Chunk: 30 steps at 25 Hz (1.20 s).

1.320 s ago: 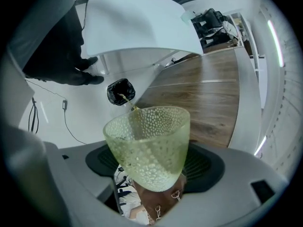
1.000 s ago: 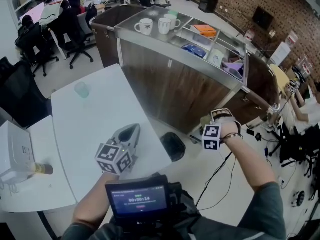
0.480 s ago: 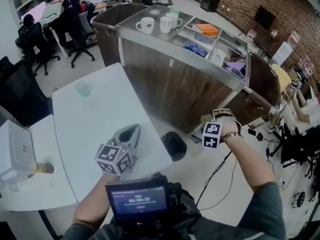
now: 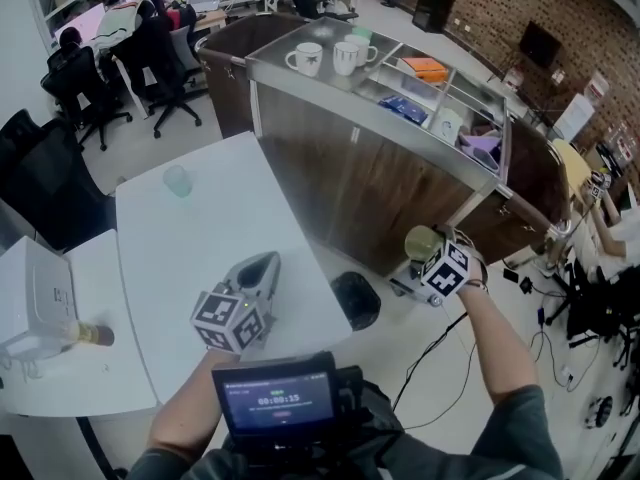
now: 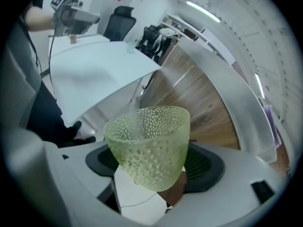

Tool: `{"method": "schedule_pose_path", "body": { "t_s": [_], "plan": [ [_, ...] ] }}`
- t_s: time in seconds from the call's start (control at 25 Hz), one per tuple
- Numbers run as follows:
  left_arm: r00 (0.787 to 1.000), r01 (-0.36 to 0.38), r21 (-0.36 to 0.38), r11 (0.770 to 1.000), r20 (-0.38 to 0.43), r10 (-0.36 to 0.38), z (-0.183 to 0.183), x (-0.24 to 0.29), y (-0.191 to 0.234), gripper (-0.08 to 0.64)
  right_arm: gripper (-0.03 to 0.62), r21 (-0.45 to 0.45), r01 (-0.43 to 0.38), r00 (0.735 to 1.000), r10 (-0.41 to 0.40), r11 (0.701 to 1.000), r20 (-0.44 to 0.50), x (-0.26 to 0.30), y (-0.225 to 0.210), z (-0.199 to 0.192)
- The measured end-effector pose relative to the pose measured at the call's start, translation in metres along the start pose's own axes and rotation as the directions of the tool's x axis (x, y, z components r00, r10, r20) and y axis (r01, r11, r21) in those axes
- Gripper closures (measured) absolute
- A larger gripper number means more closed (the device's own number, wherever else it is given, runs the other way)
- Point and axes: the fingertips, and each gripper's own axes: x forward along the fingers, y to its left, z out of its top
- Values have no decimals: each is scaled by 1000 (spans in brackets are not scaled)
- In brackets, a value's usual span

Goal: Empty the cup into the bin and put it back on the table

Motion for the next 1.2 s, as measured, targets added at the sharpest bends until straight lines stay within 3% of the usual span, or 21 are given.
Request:
{"method": "schedule_pose_path", "body": {
  "t_s": [0.16, 0.32, 0.48, 0.76, 0.92, 1.0, 1.2],
  "plan": [
    [1000, -19, -4, 1000, 6, 19, 4, -6, 7, 559, 199, 204, -57, 988, 26, 977, 150, -5, -1, 11],
    [999, -43, -6, 999, 9, 43, 6, -13, 16, 560, 200, 388, -171, 940, 31, 906, 341, -19, -3, 34],
    [999, -45, -12, 999, 16, 46, 6, -13, 16, 558, 200, 487, -254, 872, -20, 835, 489, -31, -10, 51],
    [997, -64, -13, 998, 30, 64, 12, -21, 23, 560, 199, 543, -355, 741, -125, 761, 660, -57, -19, 64],
    [997, -68, -16, 998, 43, 68, 14, -25, 26, 559, 199, 521, -377, 682, -151, 766, 716, -71, -19, 71],
    [997, -67, -13, 998, 46, 67, 14, -26, 26, 560, 199, 510, -384, 665, -152, 770, 731, -73, -17, 72],
    [997, -69, -12, 998, 46, 69, 14, -28, 24, 558, 199, 507, -390, 663, -147, 769, 734, -74, -17, 72]
  ]
}}
